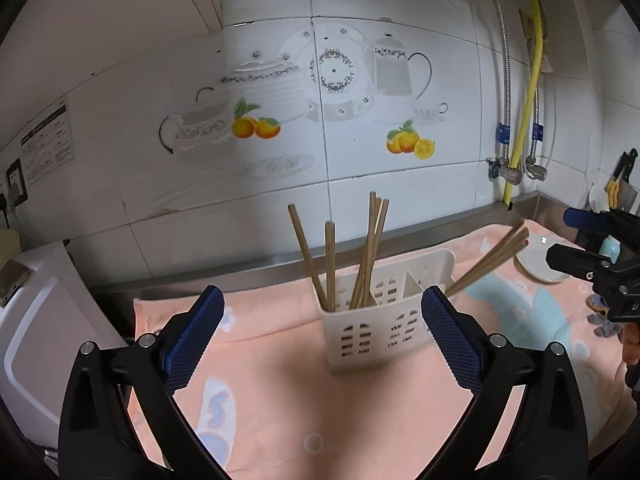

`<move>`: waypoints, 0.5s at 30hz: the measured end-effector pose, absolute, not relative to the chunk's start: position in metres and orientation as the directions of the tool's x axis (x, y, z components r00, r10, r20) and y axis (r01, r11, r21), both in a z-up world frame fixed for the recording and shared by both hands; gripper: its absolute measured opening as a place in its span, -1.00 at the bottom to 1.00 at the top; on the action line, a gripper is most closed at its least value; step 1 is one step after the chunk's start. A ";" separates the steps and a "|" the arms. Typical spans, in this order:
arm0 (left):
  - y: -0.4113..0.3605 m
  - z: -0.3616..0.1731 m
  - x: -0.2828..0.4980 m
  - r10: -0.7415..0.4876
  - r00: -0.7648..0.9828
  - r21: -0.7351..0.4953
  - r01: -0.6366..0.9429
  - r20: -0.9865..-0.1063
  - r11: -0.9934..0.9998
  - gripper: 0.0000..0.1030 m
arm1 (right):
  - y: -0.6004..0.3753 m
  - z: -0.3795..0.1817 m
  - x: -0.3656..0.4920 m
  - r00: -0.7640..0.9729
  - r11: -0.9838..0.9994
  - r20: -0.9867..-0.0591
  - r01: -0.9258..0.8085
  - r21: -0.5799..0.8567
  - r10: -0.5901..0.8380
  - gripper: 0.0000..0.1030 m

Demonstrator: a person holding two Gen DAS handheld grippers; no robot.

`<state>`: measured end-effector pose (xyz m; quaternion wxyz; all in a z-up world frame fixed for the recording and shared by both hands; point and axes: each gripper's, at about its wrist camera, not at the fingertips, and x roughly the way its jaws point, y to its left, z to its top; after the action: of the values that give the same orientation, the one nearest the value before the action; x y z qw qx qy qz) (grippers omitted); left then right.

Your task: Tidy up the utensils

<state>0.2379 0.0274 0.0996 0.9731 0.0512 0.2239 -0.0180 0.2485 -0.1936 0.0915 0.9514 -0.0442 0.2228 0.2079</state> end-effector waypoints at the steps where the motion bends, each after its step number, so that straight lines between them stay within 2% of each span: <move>1: 0.029 0.097 0.234 -0.011 0.897 0.088 0.055 -0.441 0.995 0.90 | -0.193 0.090 0.245 0.814 0.909 -0.443 -0.416 0.010 0.377 0.67; 15: 0.045 0.063 0.193 -0.010 0.873 0.023 0.024 -0.488 0.999 0.90 | -0.188 0.063 0.191 0.822 0.909 -0.441 -0.415 -0.031 0.360 0.80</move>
<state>0.1933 0.0446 0.0627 0.9676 0.0139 0.2518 -0.0086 0.1906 -0.1885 0.0631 0.9524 -0.0627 0.2181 0.2034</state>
